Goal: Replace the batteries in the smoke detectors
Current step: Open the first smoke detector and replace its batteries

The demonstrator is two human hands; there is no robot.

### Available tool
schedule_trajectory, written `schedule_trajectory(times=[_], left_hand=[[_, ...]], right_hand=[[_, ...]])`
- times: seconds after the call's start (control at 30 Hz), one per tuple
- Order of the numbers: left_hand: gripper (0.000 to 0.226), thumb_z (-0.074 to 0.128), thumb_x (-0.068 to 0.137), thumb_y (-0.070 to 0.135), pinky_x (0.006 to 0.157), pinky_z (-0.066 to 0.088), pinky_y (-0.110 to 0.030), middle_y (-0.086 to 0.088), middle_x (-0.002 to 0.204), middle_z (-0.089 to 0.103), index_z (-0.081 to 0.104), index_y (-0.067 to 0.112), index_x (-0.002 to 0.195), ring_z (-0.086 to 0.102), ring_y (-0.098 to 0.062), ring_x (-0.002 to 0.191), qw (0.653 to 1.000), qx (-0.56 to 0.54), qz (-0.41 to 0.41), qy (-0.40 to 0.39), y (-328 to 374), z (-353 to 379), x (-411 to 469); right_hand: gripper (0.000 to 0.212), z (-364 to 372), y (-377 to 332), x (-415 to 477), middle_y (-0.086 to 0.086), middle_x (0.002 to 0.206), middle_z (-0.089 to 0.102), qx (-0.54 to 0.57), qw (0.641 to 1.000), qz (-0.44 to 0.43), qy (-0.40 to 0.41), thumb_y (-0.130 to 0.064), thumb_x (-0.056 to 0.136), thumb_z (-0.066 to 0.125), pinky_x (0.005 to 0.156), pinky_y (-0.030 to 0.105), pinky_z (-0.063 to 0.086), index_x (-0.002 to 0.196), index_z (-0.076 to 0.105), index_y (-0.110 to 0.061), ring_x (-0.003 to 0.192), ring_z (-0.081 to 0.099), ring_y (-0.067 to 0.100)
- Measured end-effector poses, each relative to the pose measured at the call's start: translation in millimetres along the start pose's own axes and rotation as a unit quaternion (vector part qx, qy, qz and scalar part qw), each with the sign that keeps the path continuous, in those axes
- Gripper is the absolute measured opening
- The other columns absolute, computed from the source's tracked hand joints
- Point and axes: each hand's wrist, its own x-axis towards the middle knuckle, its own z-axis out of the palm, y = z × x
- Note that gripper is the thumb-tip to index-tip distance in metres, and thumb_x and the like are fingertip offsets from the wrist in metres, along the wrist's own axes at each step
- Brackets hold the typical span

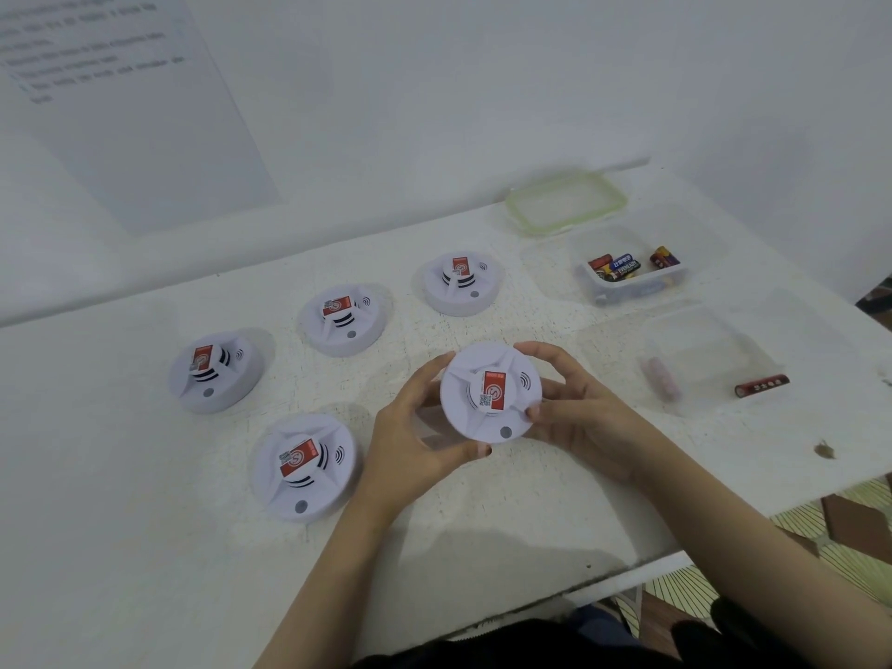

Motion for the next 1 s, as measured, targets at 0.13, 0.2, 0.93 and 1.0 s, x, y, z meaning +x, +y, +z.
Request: schedule_trajectory(times=[0.13,0.2,0.93,1.0], left_hand=[[0.083,0.086,0.057,0.038,0.087,0.054,-0.022,0.027,0.118,0.064,0.048,0.038,0.131,0.061,-0.001,0.111,1.0,0.001,-0.006,0.012,1.0,-0.9,-0.7],[0.083,0.086,0.057,0.038,0.086,0.057,-0.028,0.025,0.118,0.065,0.049,0.037,0.131,0.062,-0.003,0.109,1.0,0.001,-0.007,0.019,1.1,-1.4,-1.2],[0.086,0.083,0.055,0.049,0.103,0.042,-0.018,0.019,0.13,0.061,0.056,0.025,0.133,0.053,0.001,0.123,0.999,0.02,-0.005,0.046,-1.2,-3.3,-2.8],[0.088,0.083,0.055,0.05,0.104,0.043,-0.025,0.015,0.132,0.061,0.056,0.023,0.134,0.052,-0.002,0.125,0.998,0.027,-0.012,0.05,-1.5,-3.4,-3.4]], right_hand=[[0.059,1.0,0.0,-0.1,0.022,0.122,0.06,-0.007,1.0,-0.005,0.004,0.006,0.076,0.057,0.094,0.046,0.05,0.129,0.051,-0.02,0.11,0.059,0.038],[0.06,1.6,0.2,-0.2,0.022,0.125,0.059,-0.008,1.0,-0.007,0.006,0.005,0.077,0.057,0.096,0.046,0.049,0.132,0.049,-0.018,0.114,0.057,0.039],[0.041,12.9,4.5,-5.4,0.013,0.113,0.066,-0.139,0.985,-0.06,0.087,-0.009,0.085,0.064,0.085,0.035,0.055,0.124,0.054,-0.018,0.104,0.065,0.028],[0.042,12.4,4.5,-5.3,0.013,0.112,0.067,-0.138,0.984,-0.064,0.088,-0.008,0.084,0.063,0.086,0.036,0.055,0.124,0.054,-0.015,0.103,0.065,0.029]])
